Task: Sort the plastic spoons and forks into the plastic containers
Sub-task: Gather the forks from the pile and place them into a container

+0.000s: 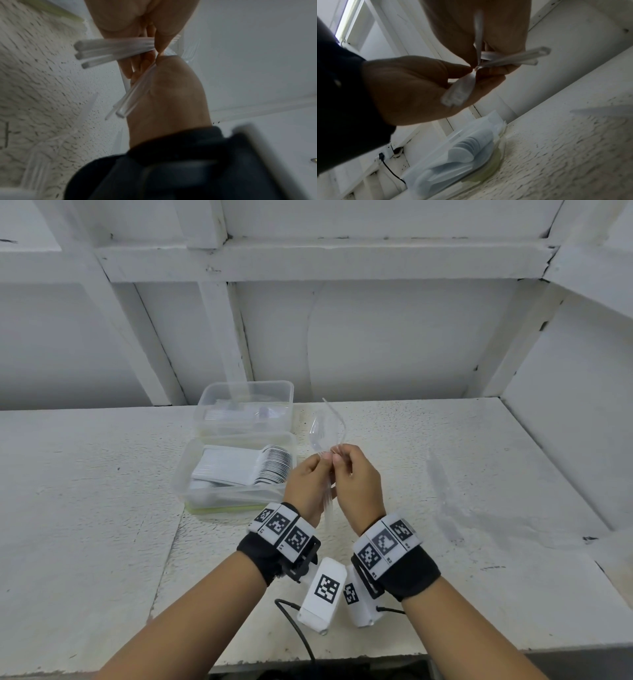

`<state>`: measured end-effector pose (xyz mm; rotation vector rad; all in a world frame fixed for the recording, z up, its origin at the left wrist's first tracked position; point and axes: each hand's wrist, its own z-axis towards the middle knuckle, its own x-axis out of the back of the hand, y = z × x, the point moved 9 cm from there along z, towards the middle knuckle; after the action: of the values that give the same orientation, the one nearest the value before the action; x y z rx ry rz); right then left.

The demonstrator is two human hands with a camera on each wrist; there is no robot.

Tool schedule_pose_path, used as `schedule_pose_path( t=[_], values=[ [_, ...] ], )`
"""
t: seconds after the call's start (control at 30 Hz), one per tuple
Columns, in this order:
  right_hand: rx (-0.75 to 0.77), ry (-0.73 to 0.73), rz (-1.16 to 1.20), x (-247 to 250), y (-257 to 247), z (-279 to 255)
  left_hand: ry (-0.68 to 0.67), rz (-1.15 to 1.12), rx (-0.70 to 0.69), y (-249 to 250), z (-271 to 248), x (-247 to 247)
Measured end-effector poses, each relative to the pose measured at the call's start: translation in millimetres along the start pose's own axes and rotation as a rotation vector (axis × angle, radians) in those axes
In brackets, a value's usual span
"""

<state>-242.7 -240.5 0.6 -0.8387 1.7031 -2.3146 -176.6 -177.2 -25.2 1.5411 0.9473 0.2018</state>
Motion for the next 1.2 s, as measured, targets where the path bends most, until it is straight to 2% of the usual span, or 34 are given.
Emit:
schedule_pose_path(
  t=[0.2,0.4,0.5,0.57,0.63,0.7,0.97,1.2],
  values=[
    [-0.013,0.019,-0.075,-4,3,1,-0.026,-0.066,0.026,1,0,2],
    [0.035,0.002,-0.097,-4,-2,0,-0.001,0.021,0.049,1,1,9],
    [0.105,0.095,-0.065,8,-12,1,0.065,0.03,0.066,-3,6,18],
    [0.074,0.122,-0.016,14,-9,3,0.075,0.048,0.085,-4,8,20],
    [0.022,0.086,-0.008,12,-5,6,0.059,0.066,0.093,-4,7,18],
    [0.041,0.065,-0.04,9,-6,6,0.049,0.072,0.091,-6,7,17],
    [0.029,0.104,-0.102,6,-6,0,-0.035,-0.069,0.079,-7,3,8],
    [-0.083,-0.088,-0.28,-2,-3,-2,-0.065,-0.102,0.126,-6,-2,9]
  ],
)
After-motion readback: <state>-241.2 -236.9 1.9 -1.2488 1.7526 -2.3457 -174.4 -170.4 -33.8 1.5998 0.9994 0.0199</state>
